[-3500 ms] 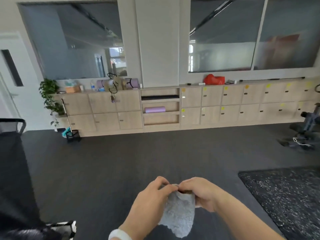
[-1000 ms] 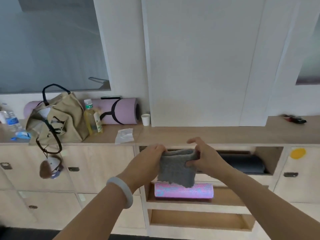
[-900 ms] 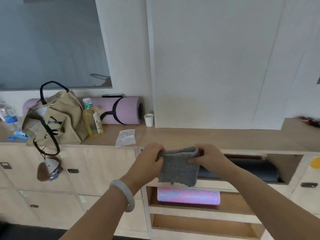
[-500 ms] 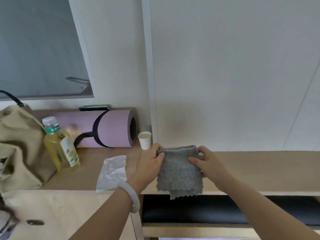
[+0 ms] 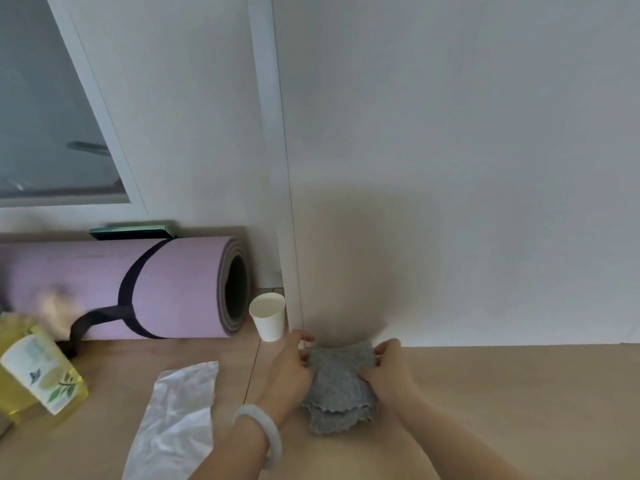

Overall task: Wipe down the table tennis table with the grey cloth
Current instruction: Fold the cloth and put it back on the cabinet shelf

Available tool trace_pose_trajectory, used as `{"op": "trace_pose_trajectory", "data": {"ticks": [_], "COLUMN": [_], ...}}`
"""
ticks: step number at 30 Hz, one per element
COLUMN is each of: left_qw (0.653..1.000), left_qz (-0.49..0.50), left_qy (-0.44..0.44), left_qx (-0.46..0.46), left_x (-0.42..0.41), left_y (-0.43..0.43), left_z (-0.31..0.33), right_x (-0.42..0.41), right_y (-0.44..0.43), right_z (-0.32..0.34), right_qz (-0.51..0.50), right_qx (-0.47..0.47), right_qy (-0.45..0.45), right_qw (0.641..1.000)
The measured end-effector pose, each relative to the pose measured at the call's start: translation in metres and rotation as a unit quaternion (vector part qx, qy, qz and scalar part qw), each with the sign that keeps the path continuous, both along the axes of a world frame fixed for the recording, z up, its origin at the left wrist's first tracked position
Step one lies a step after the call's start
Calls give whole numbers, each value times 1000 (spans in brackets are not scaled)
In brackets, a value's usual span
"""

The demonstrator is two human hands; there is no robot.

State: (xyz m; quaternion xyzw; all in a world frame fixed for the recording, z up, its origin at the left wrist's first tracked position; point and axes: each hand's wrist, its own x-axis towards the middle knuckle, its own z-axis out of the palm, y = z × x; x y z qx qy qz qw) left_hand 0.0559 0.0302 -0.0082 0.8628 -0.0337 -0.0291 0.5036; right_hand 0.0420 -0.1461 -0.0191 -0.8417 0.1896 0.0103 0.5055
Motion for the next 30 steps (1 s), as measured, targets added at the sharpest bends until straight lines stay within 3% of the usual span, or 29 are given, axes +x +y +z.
{"op": "trace_pose_trajectory", "data": {"ticks": [3,4,6,9,12,17,20,22,27,30], "left_qw": [995,984,940,913,890,844,833,834,820,817], "left_qz": [24,35,39,-39,-147,-178,-176,-208,-190,-177], "left_qy": [-72,-86,-130,-226,-246,-257,-281,-199,-235,-221], "left_qx": [71,155,313,338,356,436,444,470,486,502], "left_x": [13,15,14,13,11,4,3,-2,-5,-6], "left_y": [-6,-9,-13,-26,-31,-26,-21,-19,-13,-7], "left_z": [2,2,0,0,-16,-27,-31,-29,-37,-36], "right_x": [6,5,2,2,2,-5,-14,-16,-24,-35], "right_y": [-1,-1,-1,0,-6,-11,-13,-15,-16,-12], "right_z": [2,3,2,-1,-16,-28,-23,-21,-17,-6], "right_qz": [28,51,67,140,270,259,248,232,222,262], "right_qx": [-67,-177,-388,-428,-441,-432,-447,-454,-462,-466], "right_qy": [-65,-66,-130,-252,-265,-259,-220,-220,-208,-90], "right_qw": [995,981,910,856,814,824,831,831,833,840]}}
